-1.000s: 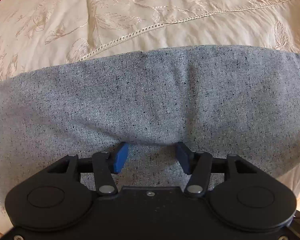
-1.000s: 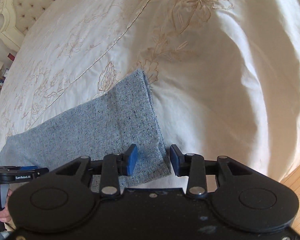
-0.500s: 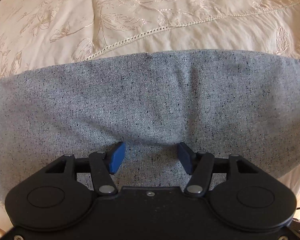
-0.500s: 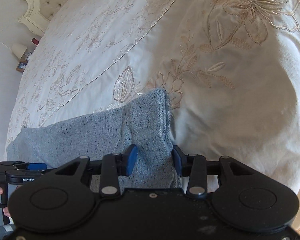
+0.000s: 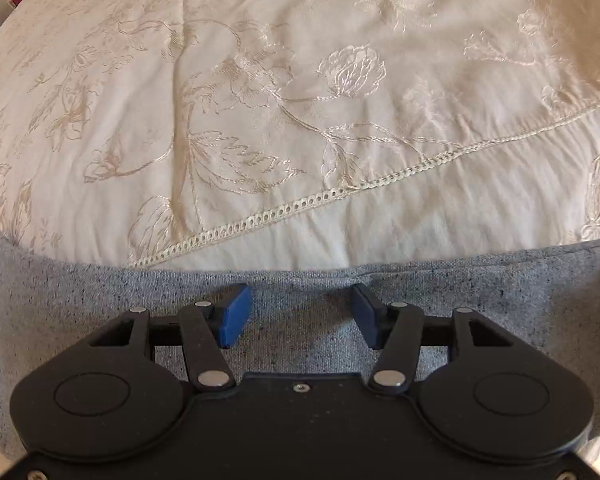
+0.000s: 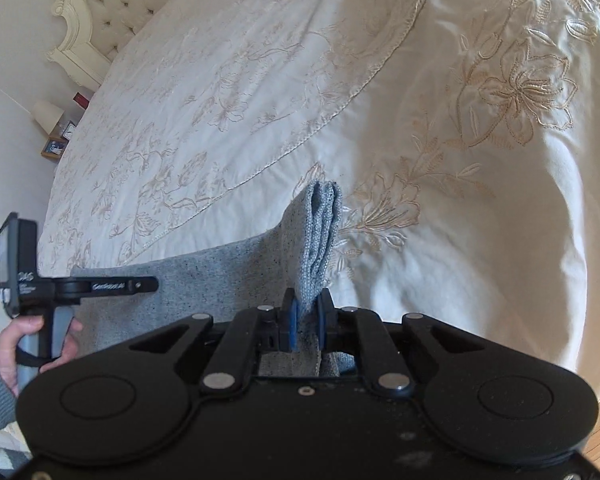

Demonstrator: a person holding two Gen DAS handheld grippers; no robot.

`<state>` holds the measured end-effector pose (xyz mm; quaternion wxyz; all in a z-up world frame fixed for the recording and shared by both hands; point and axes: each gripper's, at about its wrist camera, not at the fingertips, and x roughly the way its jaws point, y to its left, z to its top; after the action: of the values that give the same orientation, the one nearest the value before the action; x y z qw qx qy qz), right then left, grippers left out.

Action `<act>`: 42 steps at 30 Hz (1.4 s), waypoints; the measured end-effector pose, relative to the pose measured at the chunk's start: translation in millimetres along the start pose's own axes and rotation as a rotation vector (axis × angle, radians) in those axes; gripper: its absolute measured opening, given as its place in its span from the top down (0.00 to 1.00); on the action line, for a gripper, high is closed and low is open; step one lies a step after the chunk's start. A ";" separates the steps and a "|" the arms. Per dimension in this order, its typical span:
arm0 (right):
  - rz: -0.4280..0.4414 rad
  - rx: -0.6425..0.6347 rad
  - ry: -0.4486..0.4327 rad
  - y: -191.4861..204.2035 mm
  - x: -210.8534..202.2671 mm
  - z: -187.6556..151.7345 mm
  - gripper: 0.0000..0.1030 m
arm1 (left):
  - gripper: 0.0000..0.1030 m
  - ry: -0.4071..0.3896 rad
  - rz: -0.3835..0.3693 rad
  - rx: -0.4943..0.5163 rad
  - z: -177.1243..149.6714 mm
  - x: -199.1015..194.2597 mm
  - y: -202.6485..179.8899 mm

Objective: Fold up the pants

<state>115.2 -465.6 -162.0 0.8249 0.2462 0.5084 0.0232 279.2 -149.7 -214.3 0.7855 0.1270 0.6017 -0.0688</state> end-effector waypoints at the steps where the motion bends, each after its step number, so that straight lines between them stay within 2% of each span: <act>1: -0.005 -0.006 0.001 4.2 -1.5 -0.9 0.90 | 0.41 -0.009 0.002 0.011 1.7 -0.1 -1.3; 4: -0.010 -0.011 0.007 10.2 -4.2 -2.0 0.90 | 0.43 -0.033 -0.014 0.033 1.9 -13.9 0.6; 8: -0.018 -0.009 0.008 16.9 -9.0 0.7 0.90 | 0.45 -0.083 -0.046 0.001 -23.7 -47.3 16.2; 11: -0.020 -0.006 0.006 23.1 -12.9 3.2 0.90 | 0.45 -0.056 -0.105 -0.018 -54.0 -58.6 24.2; 14: -0.027 -0.010 0.006 31.7 -17.3 4.5 0.90 | 0.45 -0.018 -0.130 -0.005 -81.3 -53.5 24.2; 17: -0.042 -0.022 -0.003 47.6 -20.8 4.8 0.90 | 0.45 0.082 -0.147 0.051 -95.2 -28.0 16.2; 20: -0.050 -0.028 -0.017 70.9 -24.8 4.6 0.90 | 0.47 0.043 -0.167 0.102 -95.2 -28.9 17.7; 23: -0.048 -0.042 -0.030 104.9 -28.7 3.7 0.90 | 0.49 -0.008 -0.252 0.029 -87.5 -47.8 47.9; 28: -0.010 -0.069 -0.061 180.7 -23.9 -2.8 0.90 | 0.49 -0.061 -0.282 -0.037 -83.3 -67.3 120.7; 32: 0.040 -0.094 -0.058 250.7 3.3 -16.7 0.90 | 0.49 -0.065 -0.244 -0.079 -97.3 -58.7 183.9; 36: 0.088 -0.094 -0.013 310.8 62.4 -39.1 0.89 | 0.49 -0.037 -0.203 -0.138 -115.8 -45.8 242.9; 42: 0.053 -0.176 0.057 383.7 163.6 -85.1 0.89 | 0.49 -0.028 -0.168 -0.156 -127.3 -38.0 293.8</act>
<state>203.1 -49.0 -163.2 0.8275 0.1855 0.5211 0.0964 227.6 166.1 -174.4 0.7928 0.0138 0.6027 -0.0893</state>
